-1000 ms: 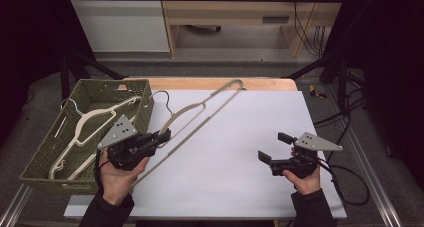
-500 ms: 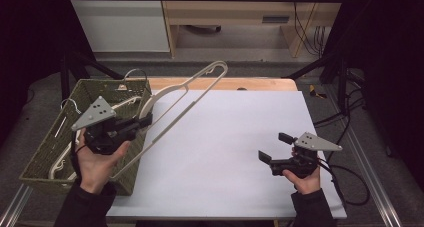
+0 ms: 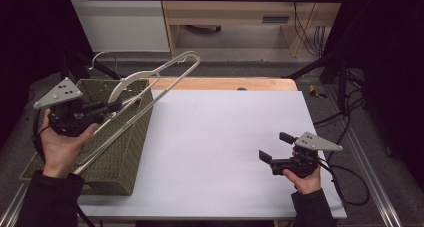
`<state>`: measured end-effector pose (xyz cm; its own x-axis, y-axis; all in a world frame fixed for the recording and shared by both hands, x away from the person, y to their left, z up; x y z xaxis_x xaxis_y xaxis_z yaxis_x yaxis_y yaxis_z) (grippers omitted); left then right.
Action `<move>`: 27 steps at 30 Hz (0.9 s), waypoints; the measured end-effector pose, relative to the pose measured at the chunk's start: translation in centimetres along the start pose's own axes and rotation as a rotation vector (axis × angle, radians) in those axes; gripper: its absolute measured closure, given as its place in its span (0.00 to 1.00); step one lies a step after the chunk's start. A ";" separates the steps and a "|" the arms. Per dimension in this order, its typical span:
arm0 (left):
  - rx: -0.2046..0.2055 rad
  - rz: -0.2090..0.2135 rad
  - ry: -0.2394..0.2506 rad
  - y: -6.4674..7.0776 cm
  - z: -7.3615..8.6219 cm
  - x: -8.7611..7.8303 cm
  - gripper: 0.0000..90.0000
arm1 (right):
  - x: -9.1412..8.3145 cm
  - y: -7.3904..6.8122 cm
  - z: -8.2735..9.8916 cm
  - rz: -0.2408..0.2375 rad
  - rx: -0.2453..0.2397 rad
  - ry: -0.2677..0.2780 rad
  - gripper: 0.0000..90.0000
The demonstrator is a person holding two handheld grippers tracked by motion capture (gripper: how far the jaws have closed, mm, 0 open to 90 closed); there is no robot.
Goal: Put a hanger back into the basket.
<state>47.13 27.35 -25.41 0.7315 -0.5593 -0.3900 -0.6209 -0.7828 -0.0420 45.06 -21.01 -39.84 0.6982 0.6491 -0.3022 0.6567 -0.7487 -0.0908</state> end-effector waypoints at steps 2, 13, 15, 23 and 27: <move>-0.001 -0.019 -0.017 -1.0 0.3 -0.1 0.95 | 0.0 0.0 0.0 0.001 -0.002 0.000 0.02; -0.016 -0.061 -0.054 -5.7 2.6 -0.6 0.95 | 0.1 0.0 0.1 0.004 0.004 -0.007 0.02; -0.025 -0.056 -0.056 -6.3 3.1 -0.7 0.95 | 0.1 0.0 0.1 0.004 0.002 -0.007 0.02; -0.037 -0.087 -0.100 -9.0 5.1 -0.6 0.95 | 0.1 0.0 0.0 0.003 0.003 -0.006 0.02; -0.059 -0.105 -0.116 -10.3 6.2 -0.9 0.95 | 0.1 0.0 0.0 0.003 0.003 -0.007 0.02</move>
<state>51.16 37.59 -30.30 0.7518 -0.4414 -0.4899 -0.5227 -0.8518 -0.0348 45.08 -20.96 -39.91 0.6983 0.6458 -0.3087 0.6535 -0.7512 -0.0932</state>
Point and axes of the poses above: each handheld gripper's, and its own axes: x roughly forward along the jaws, z roughly out of its underside, y roughly to its right, the point moved 4 cm from there along x, roughly forward along the jaws, and after that the axes turned 2 degrees about -x, right-handed, at the moved point
